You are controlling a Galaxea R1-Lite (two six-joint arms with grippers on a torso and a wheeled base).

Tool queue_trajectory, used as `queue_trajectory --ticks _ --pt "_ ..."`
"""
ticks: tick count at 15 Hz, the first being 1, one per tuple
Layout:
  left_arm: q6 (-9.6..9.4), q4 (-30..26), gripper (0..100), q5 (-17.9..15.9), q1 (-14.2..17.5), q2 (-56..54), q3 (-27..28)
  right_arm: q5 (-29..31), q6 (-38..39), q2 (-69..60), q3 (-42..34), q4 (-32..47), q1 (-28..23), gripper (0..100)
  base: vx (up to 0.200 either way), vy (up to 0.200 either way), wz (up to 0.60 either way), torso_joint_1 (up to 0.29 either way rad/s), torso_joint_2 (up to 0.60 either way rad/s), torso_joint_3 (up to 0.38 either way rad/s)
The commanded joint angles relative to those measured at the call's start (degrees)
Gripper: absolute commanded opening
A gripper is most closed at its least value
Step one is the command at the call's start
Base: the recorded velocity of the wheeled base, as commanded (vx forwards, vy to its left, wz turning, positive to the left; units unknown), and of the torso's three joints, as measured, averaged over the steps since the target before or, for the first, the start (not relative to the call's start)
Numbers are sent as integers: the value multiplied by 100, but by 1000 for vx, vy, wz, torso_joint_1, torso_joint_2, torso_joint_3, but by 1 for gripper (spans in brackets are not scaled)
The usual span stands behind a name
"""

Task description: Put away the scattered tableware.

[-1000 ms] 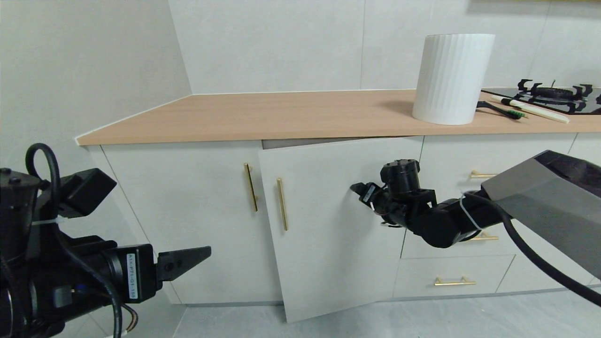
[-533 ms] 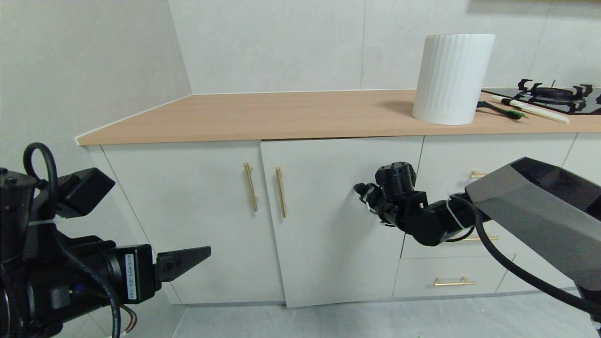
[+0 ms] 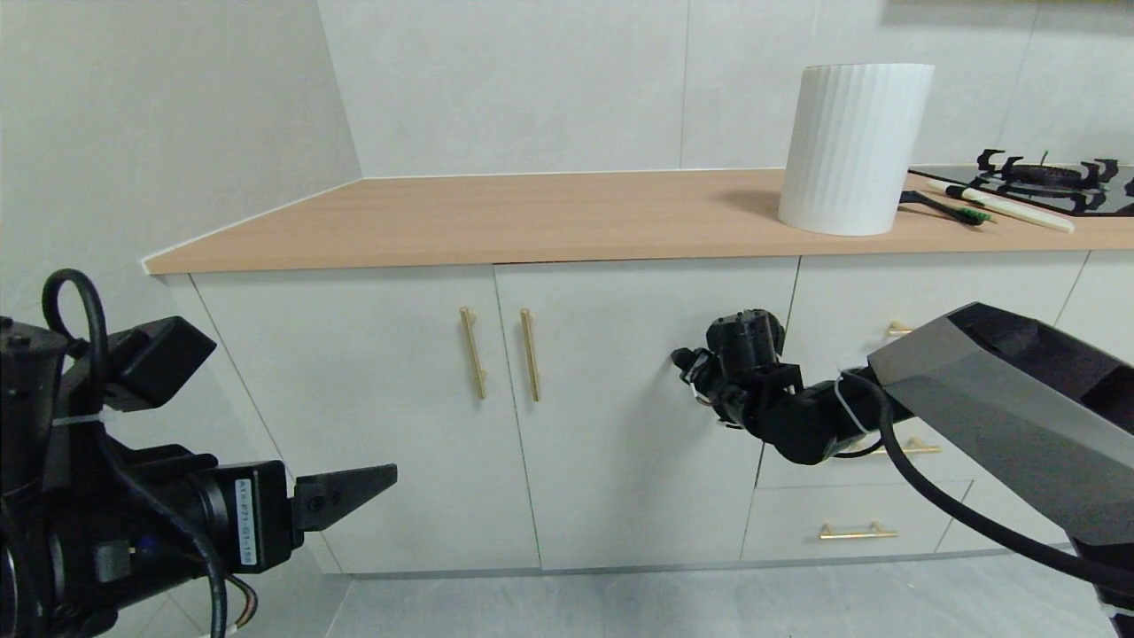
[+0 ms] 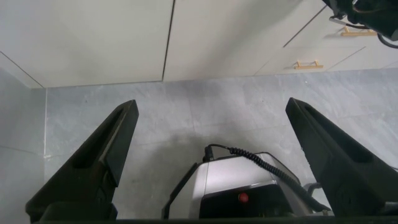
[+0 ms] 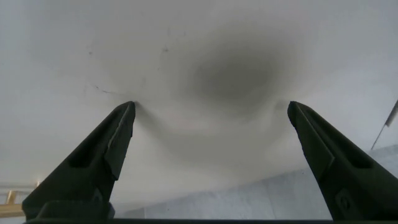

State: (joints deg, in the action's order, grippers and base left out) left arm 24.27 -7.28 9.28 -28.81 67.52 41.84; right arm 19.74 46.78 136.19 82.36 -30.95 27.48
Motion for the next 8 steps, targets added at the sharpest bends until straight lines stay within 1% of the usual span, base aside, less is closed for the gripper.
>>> queue_trajectory --ticks 1,8 --pt "-1 -2 100 4 -2 6 9 4 -2 13 -1 1 3 100 0 0 0 0 0 0" --pt "7 -2 100 4 7 6 9 57 -11 48 61 1 -58 100 0 0 0 0 0 0"
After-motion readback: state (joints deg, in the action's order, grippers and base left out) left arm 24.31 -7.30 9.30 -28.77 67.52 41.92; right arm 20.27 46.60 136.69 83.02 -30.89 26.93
